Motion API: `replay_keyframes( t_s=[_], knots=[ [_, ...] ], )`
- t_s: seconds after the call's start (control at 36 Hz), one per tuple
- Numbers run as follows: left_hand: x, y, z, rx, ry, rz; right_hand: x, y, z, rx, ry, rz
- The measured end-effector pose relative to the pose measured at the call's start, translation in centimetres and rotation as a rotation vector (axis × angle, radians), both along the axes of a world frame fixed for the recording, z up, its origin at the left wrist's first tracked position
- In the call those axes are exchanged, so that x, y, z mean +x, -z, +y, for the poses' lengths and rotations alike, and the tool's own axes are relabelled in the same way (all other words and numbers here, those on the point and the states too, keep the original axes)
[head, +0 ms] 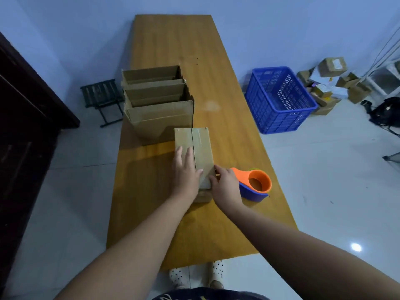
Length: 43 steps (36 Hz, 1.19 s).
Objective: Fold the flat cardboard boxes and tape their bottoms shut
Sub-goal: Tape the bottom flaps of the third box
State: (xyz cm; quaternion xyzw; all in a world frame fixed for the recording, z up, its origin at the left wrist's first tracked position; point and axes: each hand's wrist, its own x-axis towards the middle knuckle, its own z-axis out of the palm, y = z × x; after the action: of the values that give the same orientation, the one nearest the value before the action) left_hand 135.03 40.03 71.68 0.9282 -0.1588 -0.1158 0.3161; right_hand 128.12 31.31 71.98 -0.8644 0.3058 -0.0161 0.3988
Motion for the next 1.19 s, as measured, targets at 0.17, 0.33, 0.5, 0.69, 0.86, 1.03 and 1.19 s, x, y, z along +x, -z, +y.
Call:
replay_keyframes(
  t_s=[0.17, 0.33, 0.5, 0.69, 0.86, 1.03, 1.19],
  knots=[
    [-2.8, 0.8, 1.1, -0.065, -0.065, -0.018, 0.6, -0.2, 0.3, 0.017, 0.015, 0.035],
    [-5.3, 1.2, 2.5, -0.187, -0.183, 0.095, 0.5, -0.1, 0.4, 0.096, 0.079, 0.006],
    [-5.3, 0.4, 2.1, -0.234, -0.391, 0.312, 0.2, 0.6, 1.3, 0.128, 0.161, -0.020],
    [-4.8, 0.6, 3.2, -0.344, -0.361, 0.423, 0.5, 1.0, 1.0, 0.177, 0.145, 0.055],
    [-4.0, 0.5, 6.6, -0.419, -0.228, 0.332, 0.1, -0.9, -2.1, 0.203, -0.146, -0.008],
    [-2.7, 0.9, 8.8, -0.311, -0.033, 0.127, -0.5, -1.4, -4.4, -0.252, -0.648, 0.008],
    [-2.1, 1.1, 9.1, -0.112, 0.183, -0.091, -0.4, -0.7, -5.5, -0.438, -0.862, 0.100]
  ],
)
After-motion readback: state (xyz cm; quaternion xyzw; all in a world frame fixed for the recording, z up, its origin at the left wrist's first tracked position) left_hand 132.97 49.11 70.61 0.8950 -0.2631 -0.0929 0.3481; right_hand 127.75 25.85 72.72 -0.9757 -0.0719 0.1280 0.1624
